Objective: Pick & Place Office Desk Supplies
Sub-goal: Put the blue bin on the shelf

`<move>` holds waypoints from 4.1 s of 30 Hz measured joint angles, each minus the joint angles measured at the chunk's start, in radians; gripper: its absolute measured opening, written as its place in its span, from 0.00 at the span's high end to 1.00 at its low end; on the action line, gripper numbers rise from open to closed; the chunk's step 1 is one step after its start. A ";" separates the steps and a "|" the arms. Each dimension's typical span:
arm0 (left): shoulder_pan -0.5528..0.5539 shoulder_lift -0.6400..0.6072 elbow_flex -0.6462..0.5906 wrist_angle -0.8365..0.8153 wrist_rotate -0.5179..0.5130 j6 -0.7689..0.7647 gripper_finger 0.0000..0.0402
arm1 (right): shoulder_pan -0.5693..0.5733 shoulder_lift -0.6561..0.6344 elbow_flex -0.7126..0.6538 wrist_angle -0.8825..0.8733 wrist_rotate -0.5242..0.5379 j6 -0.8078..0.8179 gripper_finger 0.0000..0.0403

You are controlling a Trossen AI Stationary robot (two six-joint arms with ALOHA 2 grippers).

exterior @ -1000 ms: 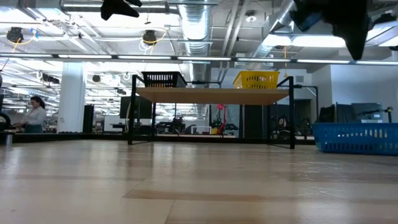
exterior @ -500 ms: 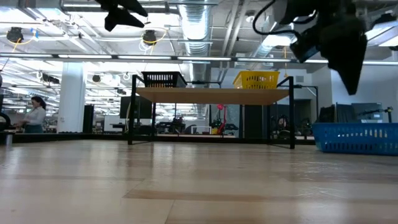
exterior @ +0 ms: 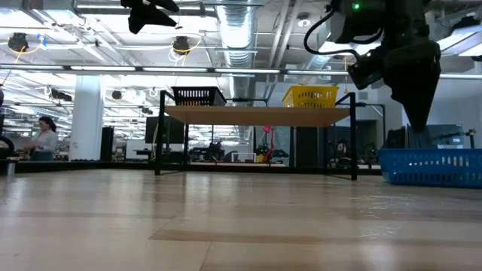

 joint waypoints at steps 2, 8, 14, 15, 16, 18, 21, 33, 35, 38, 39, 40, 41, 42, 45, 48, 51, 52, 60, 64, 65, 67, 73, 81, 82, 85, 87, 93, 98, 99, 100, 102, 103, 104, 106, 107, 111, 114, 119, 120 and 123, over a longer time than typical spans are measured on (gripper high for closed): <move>-0.007 -0.001 0.000 0.003 -0.001 -0.004 0.55 | 0.000 0.000 -0.002 0.000 0.000 -0.008 0.42; -0.023 0.000 0.000 0.045 -0.006 -0.007 0.55 | 0.000 0.000 -0.001 0.003 0.008 -0.011 0.42; -0.025 0.000 0.000 0.071 -0.008 -0.007 0.55 | -0.012 0.000 -0.002 0.034 0.030 -0.010 0.42; -0.025 0.000 0.000 0.074 -0.008 -0.007 0.55 | -0.018 0.000 -0.002 0.039 0.030 -0.010 0.42; -0.025 0.000 0.000 0.075 -0.008 -0.007 0.55 | -0.024 0.000 -0.003 0.044 0.029 -0.010 0.42; -0.025 0.000 0.000 0.075 -0.008 -0.007 0.55 | -0.035 0.000 -0.003 0.052 0.027 -0.009 0.42; -0.025 0.000 0.000 0.074 -0.008 -0.009 0.55 | -0.054 0.001 -0.003 0.051 0.026 -0.007 0.42; -0.025 0.000 0.000 0.074 -0.008 -0.030 0.55 | -0.142 0.003 -0.003 0.053 -0.063 0.095 0.42; -0.025 0.000 0.000 0.074 -0.008 -0.030 0.55 | -0.136 0.003 -0.003 0.060 -0.057 0.081 0.42; -0.025 0.000 0.000 0.074 -0.008 -0.030 0.55 | -0.130 0.003 -0.003 0.071 -0.021 0.049 0.41; -0.025 0.000 0.000 0.074 -0.008 -0.030 0.55 | -0.133 0.003 -0.003 0.077 -0.008 0.041 0.41; -0.025 0.000 0.000 0.074 -0.008 -0.029 0.55 | -0.137 0.003 -0.003 0.083 0.000 0.031 0.41; -0.025 0.000 0.000 0.074 -0.008 -0.026 0.55 | -0.142 0.003 -0.003 0.084 0.006 0.023 0.41; -0.025 0.000 0.000 0.074 -0.008 -0.023 0.55 | -0.148 0.003 -0.004 0.084 0.014 0.019 0.41; -0.025 0.000 0.000 0.074 -0.008 -0.017 0.55 | -0.169 0.003 -0.032 0.110 0.017 0.016 0.41; -0.025 0.000 0.000 0.074 -0.008 -0.015 0.55 | -0.182 0.003 -0.082 0.131 -0.007 0.018 0.42; -0.025 0.000 0.000 0.074 -0.008 -0.014 0.55 | -0.185 0.003 -0.125 0.175 -0.020 0.024 0.42; -0.025 0.000 0.000 0.074 -0.008 -0.015 0.55 | -0.185 0.003 -0.136 0.187 -0.022 0.025 0.42; -0.025 0.000 0.001 0.074 -0.008 -0.004 0.55 | -0.184 0.003 -0.192 0.310 -0.034 0.027 0.42; -0.025 0.000 0.001 0.075 -0.008 -0.004 0.55 | -0.184 0.003 -0.208 0.321 -0.033 0.026 0.42; -0.025 0.000 0.001 0.075 -0.008 -0.004 0.55 | -0.184 0.003 -0.213 0.322 -0.032 0.021 0.42; -0.025 0.000 0.001 0.077 -0.008 -0.004 0.55 | -0.184 0.003 -0.226 0.323 -0.030 0.019 0.44; -0.025 0.000 0.001 0.079 -0.008 -0.004 0.55 | -0.183 0.050 -0.236 0.335 -0.040 0.004 0.54; -0.025 0.000 0.001 0.079 -0.008 -0.006 0.55 | -0.142 0.151 -0.177 0.263 -0.064 -0.042 0.85; -0.025 0.000 0.001 0.079 -0.008 -0.006 0.55 | -0.135 0.155 -0.162 0.240 -0.063 -0.056 0.92; -0.025 0.000 0.001 0.079 -0.008 -0.006 0.55 | -0.121 0.161 -0.096 0.202 -0.044 -0.075 0.97; -0.025 0.000 0.001 0.079 -0.008 -0.007 0.55 | -0.121 0.161 -0.057 0.141 -0.036 -0.086 0.99; -0.025 0.000 0.001 0.079 -0.008 -0.007 0.55 | -0.111 0.161 0.078 -0.025 0.001 -0.094 0.99; -0.025 0.000 0.001 0.078 -0.008 -0.007 0.55 | -0.091 0.159 0.212 -0.147 0.007 -0.080 1.00; -0.025 0.000 0.001 0.078 -0.008 -0.007 0.55 | -0.083 0.159 0.242 -0.178 0.010 -0.072 1.00; -0.025 0.000 0.001 0.078 -0.008 -0.007 0.55 | -0.074 0.159 0.274 -0.208 0.010 -0.060 1.00; -0.025 0.000 0.001 0.078 -0.008 -0.011 0.55 | -0.053 0.159 0.338 -0.265 0.004 -0.030 1.00; -0.025 0.000 0.001 0.078 -0.008 -0.021 0.55 | -0.041 0.159 0.371 -0.293 0.001 -0.010 1.00; -0.025 0.000 0.001 0.078 -0.008 -0.033 0.55 | -0.029 0.159 0.404 -0.320 0.001 0.017 1.00; -0.025 0.000 0.001 0.078 -0.008 -0.058 0.55 | -0.005 0.159 0.471 -0.358 -0.004 0.070 1.00; -0.025 0.000 0.001 0.078 -0.008 -0.063 0.55 | 0.005 0.161 0.505 -0.373 -0.007 0.098 1.00; -0.025 -0.003 0.001 0.077 -0.008 -0.067 0.55 | 0.024 0.217 0.664 -0.406 -0.028 0.166 1.00; -0.025 -0.011 0.001 0.085 -0.038 -0.067 0.55 | 0.007 0.313 0.816 -0.406 -0.029 0.164 1.00; -0.025 -0.053 0.001 0.085 -0.101 -0.057 0.55 | -0.056 0.518 1.145 -0.404 -0.037 0.081 1.00; -0.025 -0.065 0.001 0.087 -0.106 -0.050 0.55 | -0.072 0.555 1.220 -0.404 -0.038 0.068 1.00; -0.025 -0.104 0.001 0.079 -0.111 -0.032 0.55 | -0.122 0.635 1.382 -0.389 -0.033 0.051 1.00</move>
